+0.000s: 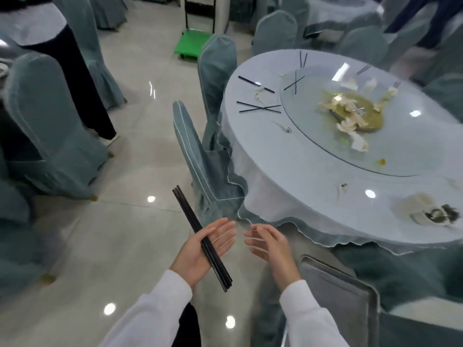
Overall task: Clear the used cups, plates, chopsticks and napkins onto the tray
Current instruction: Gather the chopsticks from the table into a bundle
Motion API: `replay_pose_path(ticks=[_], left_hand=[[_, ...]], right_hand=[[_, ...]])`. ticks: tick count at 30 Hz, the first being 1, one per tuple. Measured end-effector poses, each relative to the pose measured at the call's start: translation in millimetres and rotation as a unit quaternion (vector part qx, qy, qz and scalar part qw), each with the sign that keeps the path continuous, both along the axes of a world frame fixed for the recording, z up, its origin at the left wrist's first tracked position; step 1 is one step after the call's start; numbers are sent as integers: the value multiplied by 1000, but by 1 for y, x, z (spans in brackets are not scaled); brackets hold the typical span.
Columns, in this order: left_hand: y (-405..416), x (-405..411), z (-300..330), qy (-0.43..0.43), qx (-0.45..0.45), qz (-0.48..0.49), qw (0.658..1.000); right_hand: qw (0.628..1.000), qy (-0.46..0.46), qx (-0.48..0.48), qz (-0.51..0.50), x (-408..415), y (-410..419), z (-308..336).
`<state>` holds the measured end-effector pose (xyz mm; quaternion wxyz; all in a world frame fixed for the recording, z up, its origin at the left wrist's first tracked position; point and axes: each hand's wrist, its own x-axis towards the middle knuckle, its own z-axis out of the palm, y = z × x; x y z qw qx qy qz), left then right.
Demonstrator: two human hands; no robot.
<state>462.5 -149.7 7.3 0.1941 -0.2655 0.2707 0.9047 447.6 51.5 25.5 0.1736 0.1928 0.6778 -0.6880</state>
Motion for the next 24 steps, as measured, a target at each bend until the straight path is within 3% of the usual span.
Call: replay_pose_path(ticks=[11,24], left_hand=[[-65,-154,22,34,23,-69,997],[-81,-333,21,33,-6,-91,995]], right_hand=[[998,-32,36,-30,-116,-66,11],[996,-49,46,-50,-298,-67,3]])
